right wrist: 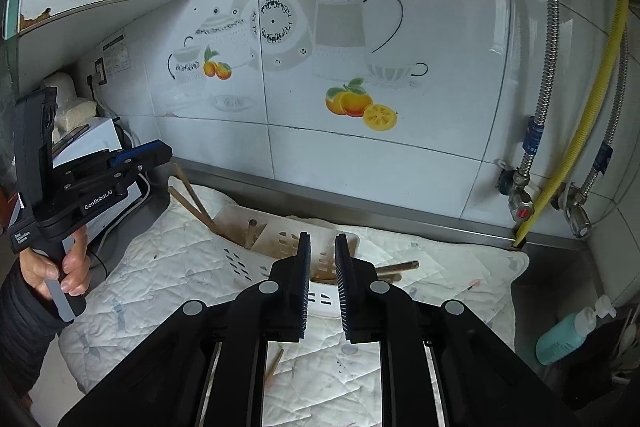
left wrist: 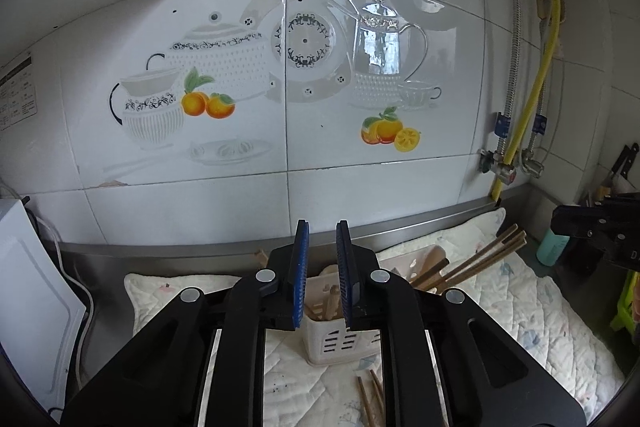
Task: Organize utensils
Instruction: 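Lower both chopsticks into the white holder and open both tools, then lower the left tool onto a chopstick while the right tool grasps another chopstick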
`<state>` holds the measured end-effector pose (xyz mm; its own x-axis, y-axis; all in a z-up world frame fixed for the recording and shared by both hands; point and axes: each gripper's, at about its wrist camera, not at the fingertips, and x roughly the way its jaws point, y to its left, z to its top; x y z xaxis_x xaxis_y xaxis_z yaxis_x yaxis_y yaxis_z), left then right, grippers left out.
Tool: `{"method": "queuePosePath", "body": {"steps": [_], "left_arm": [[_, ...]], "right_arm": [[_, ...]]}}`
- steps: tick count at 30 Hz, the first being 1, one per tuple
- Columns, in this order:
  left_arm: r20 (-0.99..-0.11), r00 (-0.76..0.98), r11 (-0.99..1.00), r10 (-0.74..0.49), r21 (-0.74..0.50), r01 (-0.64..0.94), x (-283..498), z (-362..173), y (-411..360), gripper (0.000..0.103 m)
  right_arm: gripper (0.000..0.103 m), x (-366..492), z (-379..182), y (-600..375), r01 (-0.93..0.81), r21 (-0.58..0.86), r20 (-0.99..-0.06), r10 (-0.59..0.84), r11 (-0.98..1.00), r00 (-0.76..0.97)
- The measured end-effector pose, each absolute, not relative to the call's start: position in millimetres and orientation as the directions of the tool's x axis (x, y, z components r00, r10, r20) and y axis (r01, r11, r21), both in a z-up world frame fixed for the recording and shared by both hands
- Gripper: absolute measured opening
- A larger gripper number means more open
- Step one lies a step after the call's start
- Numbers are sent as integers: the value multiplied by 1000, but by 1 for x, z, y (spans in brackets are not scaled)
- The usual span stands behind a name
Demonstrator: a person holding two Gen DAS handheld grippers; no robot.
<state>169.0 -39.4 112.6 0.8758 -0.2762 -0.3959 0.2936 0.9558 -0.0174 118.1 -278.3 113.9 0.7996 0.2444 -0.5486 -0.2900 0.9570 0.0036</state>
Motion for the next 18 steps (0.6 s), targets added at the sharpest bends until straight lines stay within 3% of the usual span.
{"method": "queuePosePath", "body": {"steps": [9,18], "left_arm": [[-414,868,956,-274,-21,291,108,87,-31,31],[-513,813,956,-277,-62,286,63,19,-23,31]], "right_arm": [[19,40,46,-263,-304,-3,-558,251,953,791],[24,-10,-45,-244,-262,39,-634,227,964,740]]}}
